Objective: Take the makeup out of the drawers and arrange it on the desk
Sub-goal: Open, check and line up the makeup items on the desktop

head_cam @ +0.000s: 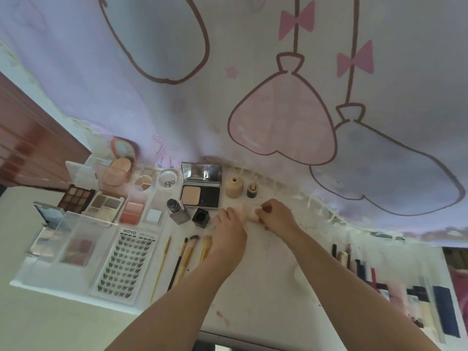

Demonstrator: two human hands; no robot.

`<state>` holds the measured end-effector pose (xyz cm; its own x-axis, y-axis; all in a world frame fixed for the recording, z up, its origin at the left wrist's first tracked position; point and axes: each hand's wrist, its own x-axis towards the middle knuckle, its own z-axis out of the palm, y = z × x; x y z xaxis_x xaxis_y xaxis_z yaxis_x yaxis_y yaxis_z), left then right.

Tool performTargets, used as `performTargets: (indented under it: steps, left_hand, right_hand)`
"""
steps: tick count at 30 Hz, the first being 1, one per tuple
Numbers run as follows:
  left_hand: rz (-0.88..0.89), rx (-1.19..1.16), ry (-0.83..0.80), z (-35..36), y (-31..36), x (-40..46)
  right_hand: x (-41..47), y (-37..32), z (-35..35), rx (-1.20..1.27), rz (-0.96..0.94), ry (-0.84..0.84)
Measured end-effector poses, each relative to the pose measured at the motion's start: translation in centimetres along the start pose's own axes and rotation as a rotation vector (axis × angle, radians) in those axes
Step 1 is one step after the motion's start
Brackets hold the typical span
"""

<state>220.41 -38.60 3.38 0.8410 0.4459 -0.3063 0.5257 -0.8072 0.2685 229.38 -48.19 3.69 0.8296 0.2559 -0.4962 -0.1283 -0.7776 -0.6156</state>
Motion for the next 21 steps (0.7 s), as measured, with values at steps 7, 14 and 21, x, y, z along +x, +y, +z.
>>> performTargets:
  steps: [7, 14, 21]
  left_hand:
    - [-0.003, 0.133, 0.01, 0.7, 0.1, 0.4]
    - [0.252, 0.138, 0.171, -0.7, 1.3, -2.4]
    - [0.568, 0.051, -0.151, 3.8, 8.0, -7.2]
  right_hand:
    - [0.2, 0.1, -0.4, -0.001, -0.054, 0.0]
    - [-1.8, 2.3, -6.5, -0.041, -0.107, -0.091]
    - [-7.1, 8.7, -10.7, -0.556, -0.085, -0.184]
